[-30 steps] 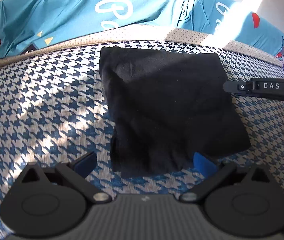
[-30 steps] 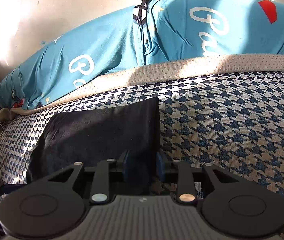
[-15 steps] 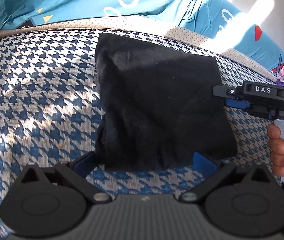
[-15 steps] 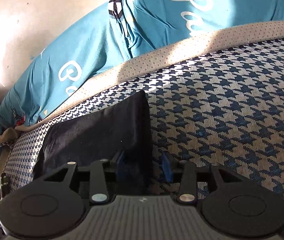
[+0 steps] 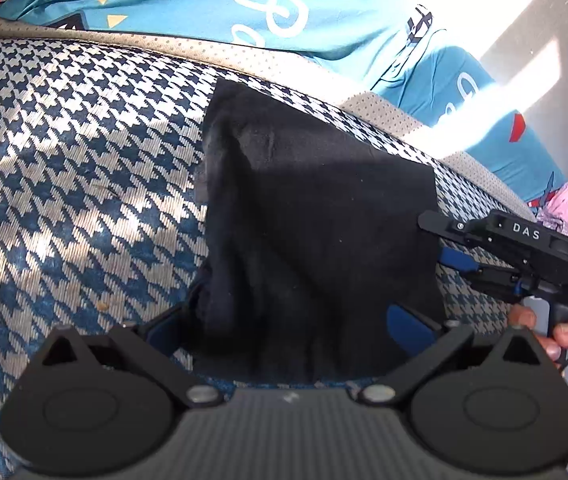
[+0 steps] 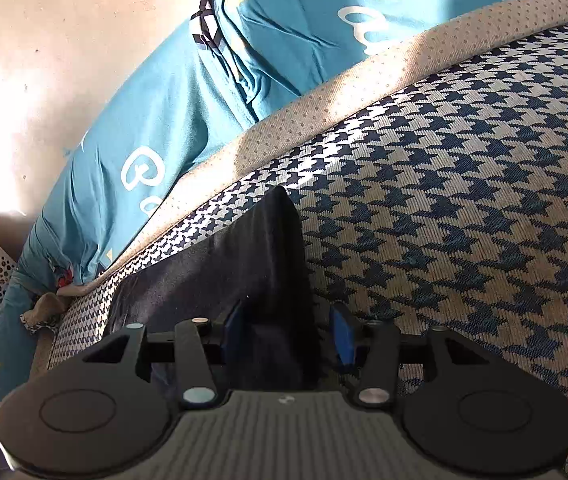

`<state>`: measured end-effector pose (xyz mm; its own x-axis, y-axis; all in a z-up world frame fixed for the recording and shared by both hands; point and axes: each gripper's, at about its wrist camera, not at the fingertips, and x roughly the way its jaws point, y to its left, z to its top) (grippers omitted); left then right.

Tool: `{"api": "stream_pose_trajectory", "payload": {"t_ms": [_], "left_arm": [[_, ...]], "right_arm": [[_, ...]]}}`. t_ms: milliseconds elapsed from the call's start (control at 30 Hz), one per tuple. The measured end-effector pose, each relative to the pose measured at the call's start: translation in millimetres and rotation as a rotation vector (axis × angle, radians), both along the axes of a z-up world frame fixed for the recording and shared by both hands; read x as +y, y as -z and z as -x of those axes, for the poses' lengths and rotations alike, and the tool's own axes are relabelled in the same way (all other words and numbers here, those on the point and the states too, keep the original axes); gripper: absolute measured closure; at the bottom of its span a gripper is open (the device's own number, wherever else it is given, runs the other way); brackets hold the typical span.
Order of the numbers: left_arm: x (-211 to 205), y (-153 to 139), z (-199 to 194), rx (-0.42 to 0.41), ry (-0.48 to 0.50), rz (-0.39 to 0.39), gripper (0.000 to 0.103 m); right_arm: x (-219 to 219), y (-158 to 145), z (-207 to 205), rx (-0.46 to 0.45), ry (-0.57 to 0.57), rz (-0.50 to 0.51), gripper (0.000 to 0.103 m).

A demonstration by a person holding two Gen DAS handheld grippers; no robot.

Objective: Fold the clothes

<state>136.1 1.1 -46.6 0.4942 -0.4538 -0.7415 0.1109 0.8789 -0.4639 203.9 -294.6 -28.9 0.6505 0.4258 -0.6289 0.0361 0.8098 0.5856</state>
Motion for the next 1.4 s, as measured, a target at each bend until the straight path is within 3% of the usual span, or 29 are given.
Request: {"api": "stream_pose_trajectory", "payload": {"t_ms": [333, 800, 900, 967, 1133, 1400], "left_arm": [[3, 2, 3, -0.004, -0.017, 0.02, 0.0], [-11, 4, -3, -0.04, -0.015, -0.049, 0.0], [-14, 4, -4, -0.05, -0.015, -0.065, 0.0], [-16, 5, -6, -0.057, -0.016, -0.068, 0.0], [-20, 6, -11, -0.073, 0.007, -0.075, 0.0], [-14, 8, -14, -0.076, -0.004, -0.01, 0.001]], "right_arm": [[-13, 9, -14, -0.006, -0.003, -0.103, 0.057], [-18, 17, -32, -0.039, -0.029, -0.187, 0.056], [-15, 18, -35, -0.042, -0.036, -0.199, 0.059], [-12, 18, -37, -0.046, -0.042, -0.19, 0.066], [-9, 20, -40, -0.04, -0.045, -0.211, 0.07], [-12, 23, -40, -0.038, -0.042, -0.232, 0.073]]}}
